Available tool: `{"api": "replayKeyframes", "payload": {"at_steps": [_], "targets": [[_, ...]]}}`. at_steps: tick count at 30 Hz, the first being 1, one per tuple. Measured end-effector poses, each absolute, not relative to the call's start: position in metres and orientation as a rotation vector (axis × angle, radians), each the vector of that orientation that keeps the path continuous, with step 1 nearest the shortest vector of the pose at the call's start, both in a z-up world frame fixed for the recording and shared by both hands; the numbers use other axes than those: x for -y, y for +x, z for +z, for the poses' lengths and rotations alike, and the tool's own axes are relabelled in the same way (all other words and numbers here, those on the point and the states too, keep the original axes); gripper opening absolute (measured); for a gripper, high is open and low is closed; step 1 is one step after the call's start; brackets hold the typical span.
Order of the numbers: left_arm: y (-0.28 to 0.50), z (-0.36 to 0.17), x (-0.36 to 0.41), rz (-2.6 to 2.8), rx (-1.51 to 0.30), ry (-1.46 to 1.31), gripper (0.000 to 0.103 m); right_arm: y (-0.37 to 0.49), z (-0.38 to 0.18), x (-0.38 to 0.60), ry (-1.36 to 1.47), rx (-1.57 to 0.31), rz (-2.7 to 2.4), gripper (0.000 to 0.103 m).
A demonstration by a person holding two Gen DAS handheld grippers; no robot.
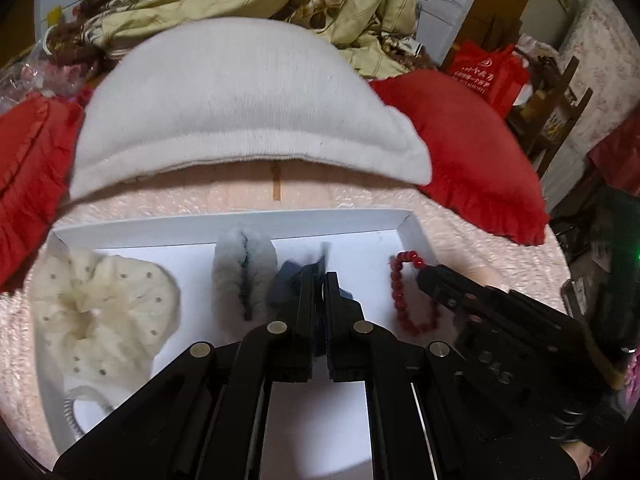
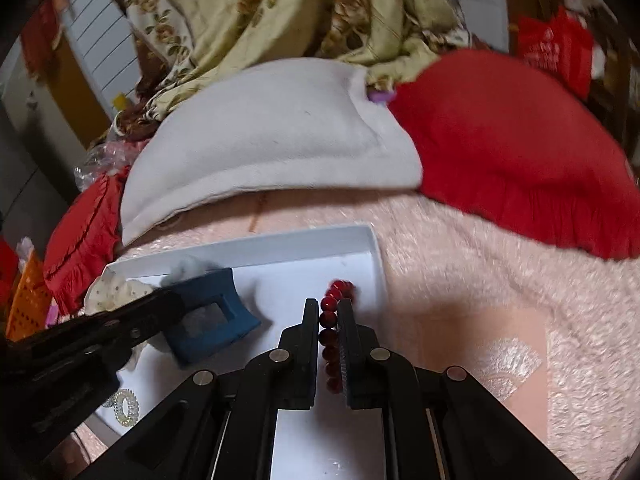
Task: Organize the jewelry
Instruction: 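Carry the clip and red bracelet into the white box and release both, then grasp the brown bead bracelet with the left tool while the right tool grasps the black charm hair tie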
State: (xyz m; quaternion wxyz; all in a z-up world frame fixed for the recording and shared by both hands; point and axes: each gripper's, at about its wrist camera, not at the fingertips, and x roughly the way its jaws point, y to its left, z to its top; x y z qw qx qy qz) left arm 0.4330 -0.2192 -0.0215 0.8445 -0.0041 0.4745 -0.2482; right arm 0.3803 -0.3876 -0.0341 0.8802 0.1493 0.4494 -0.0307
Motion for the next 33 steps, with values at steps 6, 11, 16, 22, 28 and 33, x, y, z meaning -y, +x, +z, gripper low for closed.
{"api": "replayKeyframes", "payload": {"at_steps": [6,11,16,22,28,33], "targets": [[0.426,-0.014,0.221,-0.558,-1.011,0.039,0.021,0.372,-0.039,0.400,0.363,-0.947,-0.072,0.032],[0.409,0.011,0.206,-0.571,-0.987,-0.002,0.033,0.349,-0.015,0.397,0.351,-0.891,-0.071,0.039],[0.376,0.038,0.159,-0.539,-0.962,-0.085,0.033,0.305,0.003,0.387,0.325,-0.862,-0.035,0.039],[0.308,0.048,0.076,-0.406,-0.908,-0.133,0.039,0.240,0.000,0.372,0.290,-0.854,0.025,0.039],[0.262,0.025,0.030,-0.278,-0.898,-0.098,0.039,0.188,-0.010,0.360,0.227,-0.852,0.012,0.039],[0.248,0.002,0.010,-0.226,-0.955,-0.111,0.039,0.163,-0.015,0.356,0.216,-0.866,0.010,0.039]]}}
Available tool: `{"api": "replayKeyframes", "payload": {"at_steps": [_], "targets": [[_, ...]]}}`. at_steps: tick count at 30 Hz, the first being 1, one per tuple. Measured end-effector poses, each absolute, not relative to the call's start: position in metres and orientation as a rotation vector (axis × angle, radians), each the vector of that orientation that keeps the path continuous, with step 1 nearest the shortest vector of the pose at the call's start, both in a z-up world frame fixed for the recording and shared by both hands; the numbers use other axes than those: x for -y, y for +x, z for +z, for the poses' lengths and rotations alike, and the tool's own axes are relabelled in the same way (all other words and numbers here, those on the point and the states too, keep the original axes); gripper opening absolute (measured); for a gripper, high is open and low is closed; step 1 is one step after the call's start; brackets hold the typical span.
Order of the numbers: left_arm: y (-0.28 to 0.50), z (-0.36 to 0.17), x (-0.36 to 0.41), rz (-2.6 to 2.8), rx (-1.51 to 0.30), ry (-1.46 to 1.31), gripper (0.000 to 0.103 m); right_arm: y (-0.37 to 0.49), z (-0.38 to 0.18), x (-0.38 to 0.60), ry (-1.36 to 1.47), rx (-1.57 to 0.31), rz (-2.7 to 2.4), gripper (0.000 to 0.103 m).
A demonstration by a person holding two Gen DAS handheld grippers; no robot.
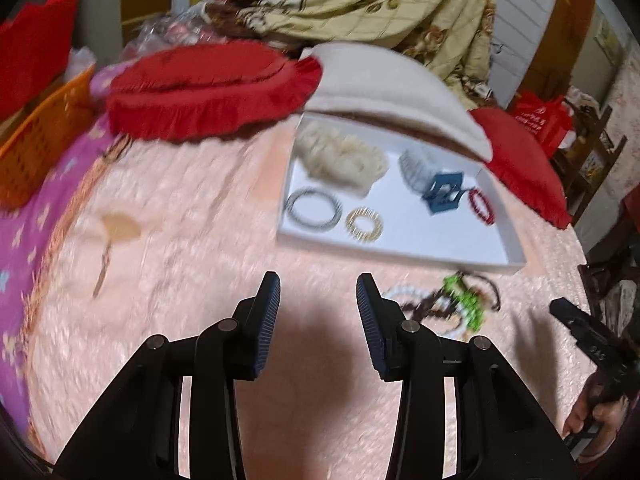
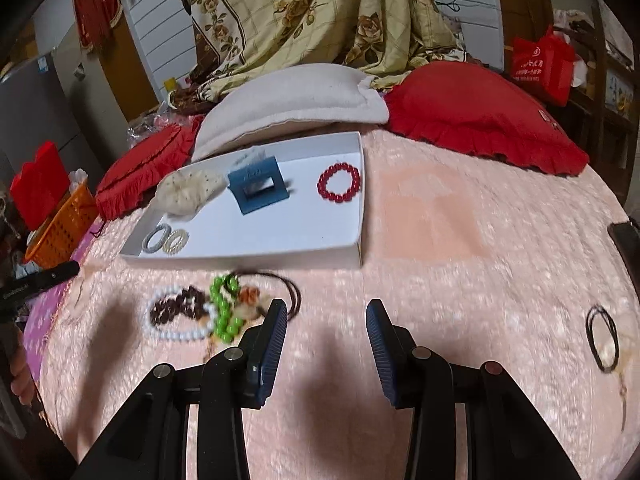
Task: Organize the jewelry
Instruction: 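Grasp the brown bead bracelet with the left tool while the right tool grasps the black charm hair tie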
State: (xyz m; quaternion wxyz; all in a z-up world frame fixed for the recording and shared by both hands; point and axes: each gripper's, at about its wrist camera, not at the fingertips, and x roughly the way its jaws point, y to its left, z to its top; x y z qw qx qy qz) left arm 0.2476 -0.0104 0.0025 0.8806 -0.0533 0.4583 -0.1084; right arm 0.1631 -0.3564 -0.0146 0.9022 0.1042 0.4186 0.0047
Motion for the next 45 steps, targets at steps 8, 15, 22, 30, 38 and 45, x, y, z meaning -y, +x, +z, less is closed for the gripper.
{"api": "replayKeyframes", "payload": {"at_steps": [8,15,22,30,38,45], "targets": [[0.233,0.002,-0.002,-0.192,-0.946,-0.023,0.039,0.145,-0.010,0.358,0.273,-0.882,0.021,0.039],[0.235,-0.020,0.025,-0.289,-1.000,0.030,0.039,0.157,-0.028,0.343,0.303,-0.921,0.055,0.039],[0.250,-0.036,0.067,-0.405,-1.029,0.016,0.038,0.181,-0.044,0.328,0.312,-0.942,0.089,0.039],[0.263,-0.049,0.134,-0.543,-1.022,0.185,0.038,0.194,-0.052,0.329,0.310,-0.941,0.102,0.039],[0.271,-0.059,0.139,-0.576,-1.077,0.177,0.007,0.210,-0.058,0.335,0.290,-0.939,0.090,0.039],[0.266,-0.033,0.099,-0.586,-1.053,0.035,0.007,0.237,-0.070,0.319,0.170,-0.955,0.044,0.033]]}}
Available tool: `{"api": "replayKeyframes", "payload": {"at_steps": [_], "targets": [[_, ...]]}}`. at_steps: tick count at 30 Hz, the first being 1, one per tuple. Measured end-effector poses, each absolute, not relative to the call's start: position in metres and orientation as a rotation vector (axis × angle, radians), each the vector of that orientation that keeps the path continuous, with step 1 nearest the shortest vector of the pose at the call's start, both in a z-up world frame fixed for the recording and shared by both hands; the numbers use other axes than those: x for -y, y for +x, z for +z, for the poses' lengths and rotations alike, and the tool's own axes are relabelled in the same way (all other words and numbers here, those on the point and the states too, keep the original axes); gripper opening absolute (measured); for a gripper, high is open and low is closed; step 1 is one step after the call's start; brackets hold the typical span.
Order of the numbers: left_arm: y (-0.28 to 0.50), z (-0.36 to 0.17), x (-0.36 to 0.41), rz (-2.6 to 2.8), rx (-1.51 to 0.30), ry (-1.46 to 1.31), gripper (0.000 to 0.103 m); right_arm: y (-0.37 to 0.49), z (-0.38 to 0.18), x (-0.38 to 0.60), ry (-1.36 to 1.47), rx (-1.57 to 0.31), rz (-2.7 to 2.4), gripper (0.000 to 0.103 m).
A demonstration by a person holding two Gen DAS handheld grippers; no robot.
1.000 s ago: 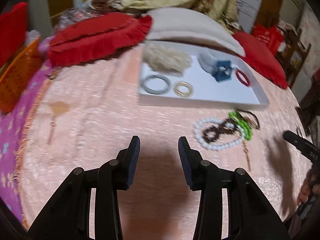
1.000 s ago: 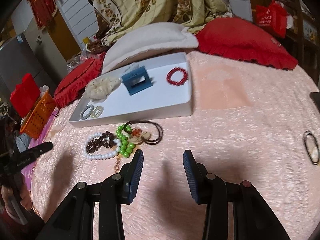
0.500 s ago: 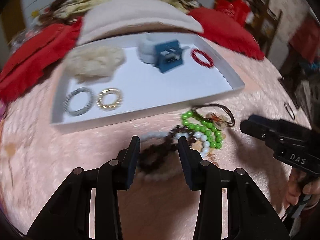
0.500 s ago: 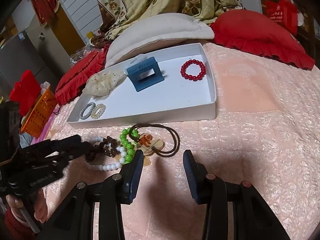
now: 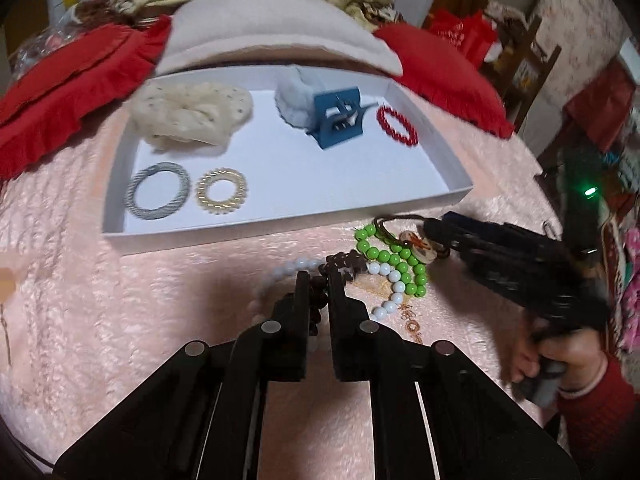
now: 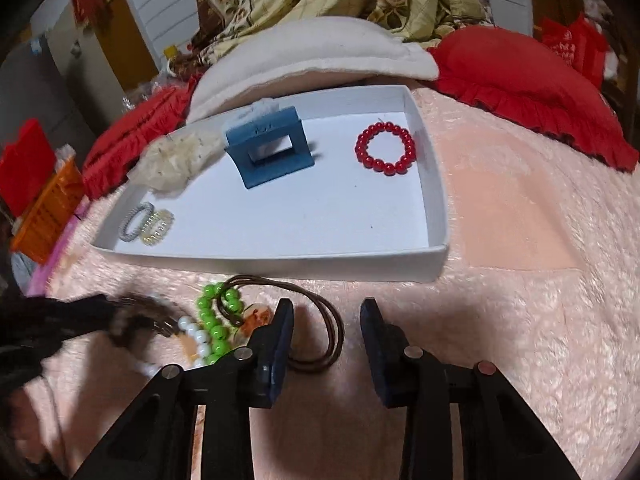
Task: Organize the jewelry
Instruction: 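Grasp the brown bead bracelet with the left tool while the right tool grasps the black charm hair tie, then carry both items into the white box and open both tools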
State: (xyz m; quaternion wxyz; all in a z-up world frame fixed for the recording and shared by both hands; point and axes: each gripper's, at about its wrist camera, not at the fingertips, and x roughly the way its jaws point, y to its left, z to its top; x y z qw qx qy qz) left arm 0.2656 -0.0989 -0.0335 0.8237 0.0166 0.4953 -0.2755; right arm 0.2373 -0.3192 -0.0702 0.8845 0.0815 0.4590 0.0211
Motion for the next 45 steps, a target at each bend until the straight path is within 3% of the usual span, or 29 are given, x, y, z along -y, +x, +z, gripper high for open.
{"api": "replayKeyframes", "payload": {"at_steps": [3,5,7,27,38,45], "targets": [[0.260,-0.024,0.084,-0.577,-1.036,-0.002,0.007,0.240,-0.071,0.310,0.117,-0.954,0.039,0.025],[0.255,-0.019,0.076,-0.575,-1.026,-0.025,0.007,0.237,-0.071,0.305,0.094,-0.952,0.040,0.007],[0.250,-0.015,0.072,-0.576,-1.021,-0.035,0.007,0.232,-0.071,0.299,0.067,-0.956,0.045,0.005],[0.264,0.058,0.044,-0.522,-0.902,-0.067,0.007,0.225,0.043,0.308,0.193,-0.778,0.103,0.004],[0.341,0.041,0.071,-0.481,-0.945,-0.076,0.007,0.296,0.023,0.262,0.266,-0.845,0.177,0.004],[0.378,0.011,0.108,-0.451,-0.959,0.015,0.007,0.326,-0.027,0.280,0.380,-0.941,0.148,0.004]]}}
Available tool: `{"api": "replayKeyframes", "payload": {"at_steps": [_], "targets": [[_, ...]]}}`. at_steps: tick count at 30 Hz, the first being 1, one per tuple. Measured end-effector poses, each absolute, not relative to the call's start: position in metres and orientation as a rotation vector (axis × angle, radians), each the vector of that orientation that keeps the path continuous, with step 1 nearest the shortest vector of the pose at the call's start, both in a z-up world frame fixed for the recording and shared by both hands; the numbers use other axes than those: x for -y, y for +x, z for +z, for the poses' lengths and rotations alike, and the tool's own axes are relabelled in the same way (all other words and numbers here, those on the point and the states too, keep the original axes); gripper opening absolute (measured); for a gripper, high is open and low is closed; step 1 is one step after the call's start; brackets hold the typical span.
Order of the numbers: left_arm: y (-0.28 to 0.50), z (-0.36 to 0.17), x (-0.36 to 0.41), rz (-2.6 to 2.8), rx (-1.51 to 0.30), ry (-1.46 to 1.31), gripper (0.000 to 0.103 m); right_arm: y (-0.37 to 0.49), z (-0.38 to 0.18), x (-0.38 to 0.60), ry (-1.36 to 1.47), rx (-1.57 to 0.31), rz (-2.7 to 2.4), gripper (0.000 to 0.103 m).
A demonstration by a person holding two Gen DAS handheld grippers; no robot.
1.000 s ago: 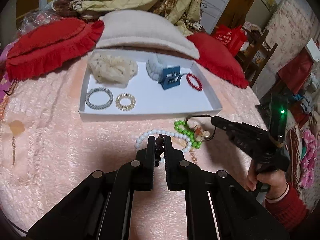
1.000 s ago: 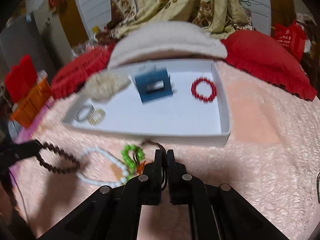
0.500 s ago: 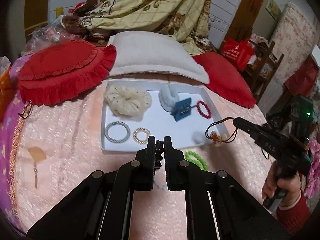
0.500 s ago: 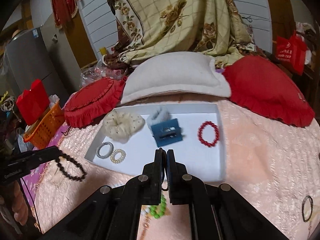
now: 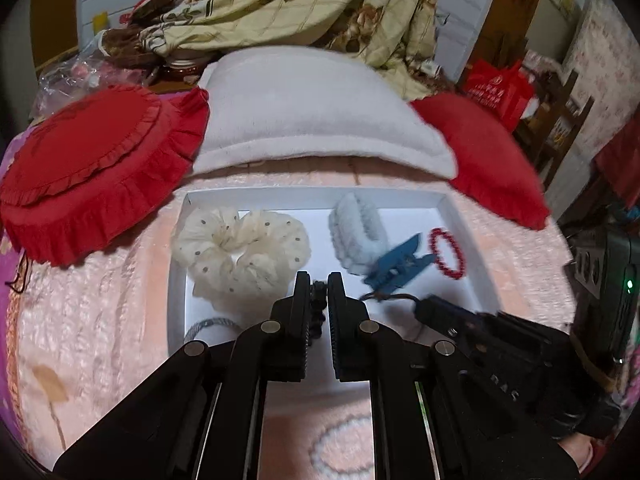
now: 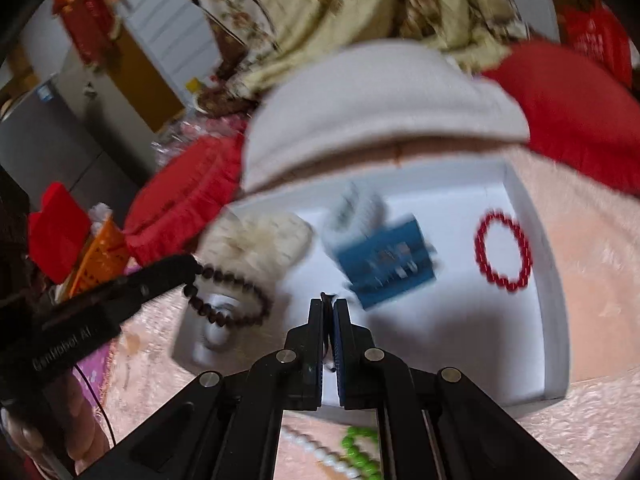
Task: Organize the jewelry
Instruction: 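Carry both items into the white box and open both tools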
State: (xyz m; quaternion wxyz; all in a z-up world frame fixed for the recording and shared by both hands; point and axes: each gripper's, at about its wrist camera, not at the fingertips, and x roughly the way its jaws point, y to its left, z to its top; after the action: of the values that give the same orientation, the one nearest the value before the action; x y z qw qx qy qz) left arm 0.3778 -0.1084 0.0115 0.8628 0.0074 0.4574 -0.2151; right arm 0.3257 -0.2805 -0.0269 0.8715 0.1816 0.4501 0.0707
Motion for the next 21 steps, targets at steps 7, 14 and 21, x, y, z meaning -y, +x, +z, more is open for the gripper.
{"api": "replayKeyframes", "payload": {"at_steps": [7,14,21], "targets": [[0.382,-0.008,0.091,-0.447,-1.017,-0.039,0.023,0.299,-0.035,0.307,0.276,-0.922,0.081,0.038],[0.323,0.010,0.055,-0.415,-0.944,-0.028,0.023,0.243,-0.028,0.338,0.309,-0.889,0.081,0.039],[0.271,-0.018,0.043,-0.455,-0.966,-0.079,0.023,0.214,-0.056,0.327,0.307,-0.959,0.121,0.039]]}}
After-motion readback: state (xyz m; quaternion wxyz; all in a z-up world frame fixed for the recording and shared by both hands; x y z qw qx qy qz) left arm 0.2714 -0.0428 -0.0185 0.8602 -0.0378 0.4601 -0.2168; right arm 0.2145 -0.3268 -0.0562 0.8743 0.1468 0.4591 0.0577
